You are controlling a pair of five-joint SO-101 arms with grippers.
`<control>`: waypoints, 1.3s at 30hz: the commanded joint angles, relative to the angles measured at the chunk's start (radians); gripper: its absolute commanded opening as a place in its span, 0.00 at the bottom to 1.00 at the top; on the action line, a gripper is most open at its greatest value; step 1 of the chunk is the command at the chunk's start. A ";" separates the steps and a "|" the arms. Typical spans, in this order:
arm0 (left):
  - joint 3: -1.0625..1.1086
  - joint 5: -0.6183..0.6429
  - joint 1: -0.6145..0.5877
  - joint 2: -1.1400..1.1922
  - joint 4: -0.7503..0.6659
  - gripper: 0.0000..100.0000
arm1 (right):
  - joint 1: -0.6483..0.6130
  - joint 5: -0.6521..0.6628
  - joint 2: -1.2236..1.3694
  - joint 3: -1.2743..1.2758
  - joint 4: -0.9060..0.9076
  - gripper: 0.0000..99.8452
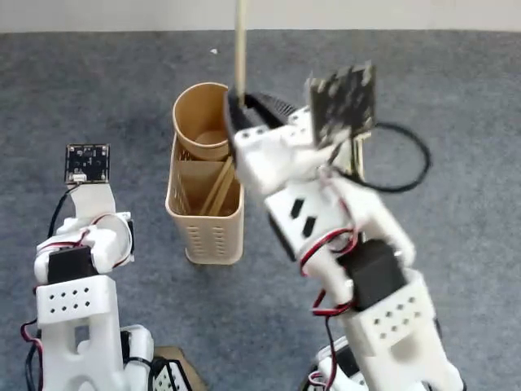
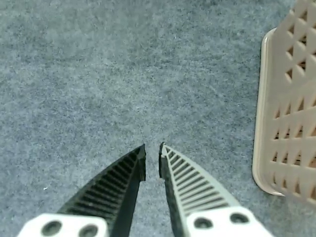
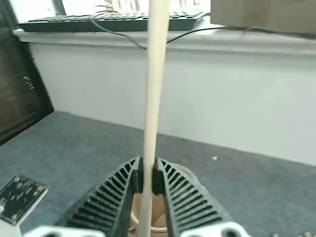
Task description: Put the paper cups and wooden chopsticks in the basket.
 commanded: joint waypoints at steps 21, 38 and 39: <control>-0.002 -0.008 0.001 -0.016 -0.017 0.09 | -0.054 0.015 -0.061 0.243 -0.117 0.14; -0.002 -0.008 0.002 -0.016 -0.017 0.09 | 0.567 0.400 0.542 -0.383 0.625 0.14; -0.002 -0.008 0.002 -0.016 -0.017 0.09 | 0.567 0.400 0.595 -0.357 0.590 0.14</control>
